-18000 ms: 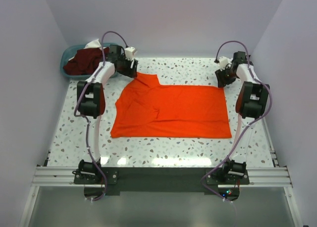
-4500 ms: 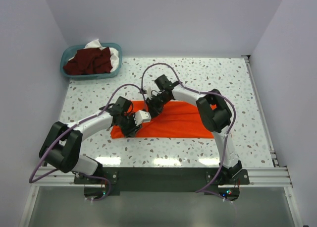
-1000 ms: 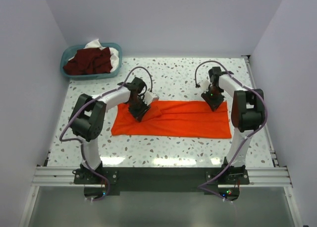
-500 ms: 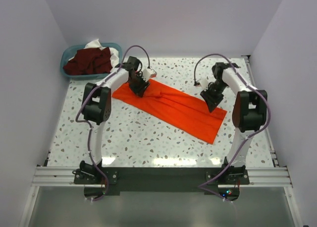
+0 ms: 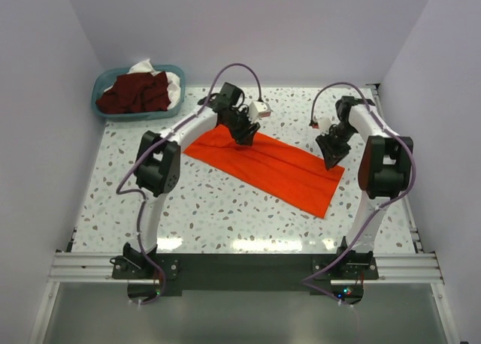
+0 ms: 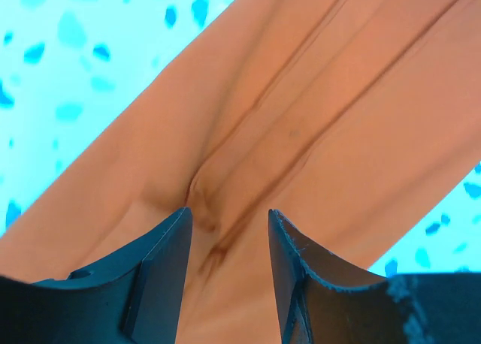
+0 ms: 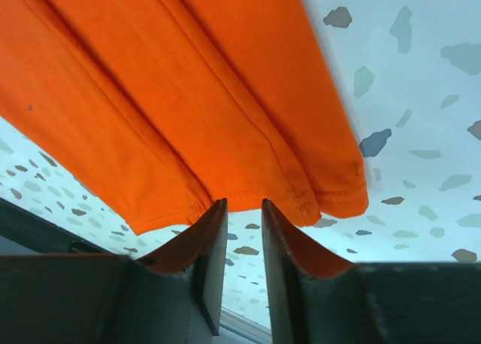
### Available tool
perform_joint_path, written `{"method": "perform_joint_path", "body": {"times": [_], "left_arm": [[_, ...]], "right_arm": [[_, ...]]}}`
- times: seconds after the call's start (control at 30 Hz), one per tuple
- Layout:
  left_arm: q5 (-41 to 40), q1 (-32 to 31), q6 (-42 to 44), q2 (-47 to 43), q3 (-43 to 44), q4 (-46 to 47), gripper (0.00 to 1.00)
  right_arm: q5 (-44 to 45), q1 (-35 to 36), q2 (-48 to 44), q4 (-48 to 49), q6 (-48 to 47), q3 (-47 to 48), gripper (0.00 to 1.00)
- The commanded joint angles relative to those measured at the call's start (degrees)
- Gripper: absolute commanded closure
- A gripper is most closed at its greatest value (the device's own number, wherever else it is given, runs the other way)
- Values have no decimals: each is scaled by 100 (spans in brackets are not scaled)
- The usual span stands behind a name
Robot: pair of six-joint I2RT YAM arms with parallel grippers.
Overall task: Fold and stack the t-shirts
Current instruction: Fold the tshirt
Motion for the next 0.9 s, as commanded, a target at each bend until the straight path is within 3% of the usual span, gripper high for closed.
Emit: {"method": "perform_joint_path", "body": {"times": [0.0, 0.17, 0.4, 0.63, 0.87], "left_arm": [[-65, -99, -164, 351, 344, 283, 50], [-295, -134, -15, 615, 519, 301, 47], [-655, -161, 407, 940, 704, 29, 50], [-664, -161, 732, 449, 186, 64, 66], [-567, -143, 908, 193, -25, 3, 75]], "right_arm": [[214, 22, 105, 299, 319, -78, 69], [284, 22, 167, 343, 311, -209, 67], [188, 22, 9, 88, 170, -333, 73], [-76, 22, -202, -184, 56, -447, 82], [-173, 22, -378, -351, -111, -517, 85]]}}
